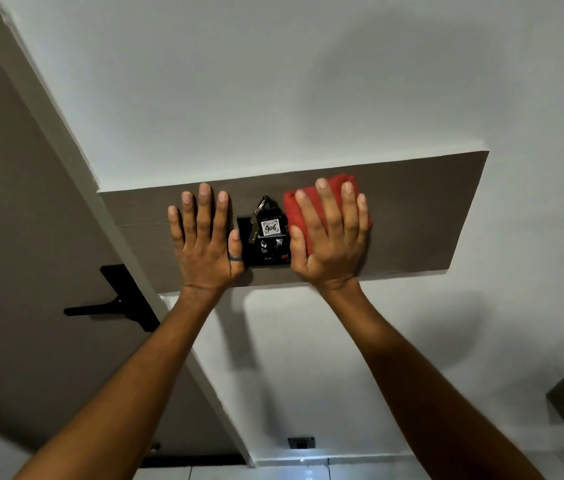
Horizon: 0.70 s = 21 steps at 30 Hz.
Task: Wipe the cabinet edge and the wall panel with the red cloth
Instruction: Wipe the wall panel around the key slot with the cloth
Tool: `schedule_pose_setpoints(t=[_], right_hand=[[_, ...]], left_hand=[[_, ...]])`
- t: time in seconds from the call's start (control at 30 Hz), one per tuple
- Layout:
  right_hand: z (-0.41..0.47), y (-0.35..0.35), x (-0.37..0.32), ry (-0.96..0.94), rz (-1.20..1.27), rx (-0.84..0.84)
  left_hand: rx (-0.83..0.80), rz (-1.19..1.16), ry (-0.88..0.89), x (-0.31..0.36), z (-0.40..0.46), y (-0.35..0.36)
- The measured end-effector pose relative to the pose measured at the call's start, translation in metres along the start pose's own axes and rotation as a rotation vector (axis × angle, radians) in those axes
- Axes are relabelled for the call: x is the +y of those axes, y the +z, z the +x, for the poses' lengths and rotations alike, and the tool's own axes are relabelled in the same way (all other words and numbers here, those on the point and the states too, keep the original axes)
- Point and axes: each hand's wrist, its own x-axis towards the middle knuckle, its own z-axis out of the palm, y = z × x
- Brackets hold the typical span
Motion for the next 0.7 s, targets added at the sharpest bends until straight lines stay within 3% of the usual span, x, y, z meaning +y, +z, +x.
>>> schedule_pose_setpoints(t=[0.17,0.43,0.6,0.7], right_hand=[[-0.057,-0.02,0.02,-0.071,0.005,-0.066],[-0.007,0.007,-0.015,0.112,0.051,-0.004],[-0.061,-0.014,0.001,-0.018,-0.011,-0.042],[-0.048,-0.009,-0.007,0.046,0.007,-0.03]], left_hand=[[0.006,0.023,0.014,0.002,0.002,0.0],[-0.005,0.035,-0.013,0.0,0.0,0.003],[0.023,0.046,0.001,0.004,0.001,0.0],[0.029,0.037,-0.018,0.004,0.003,-0.002]])
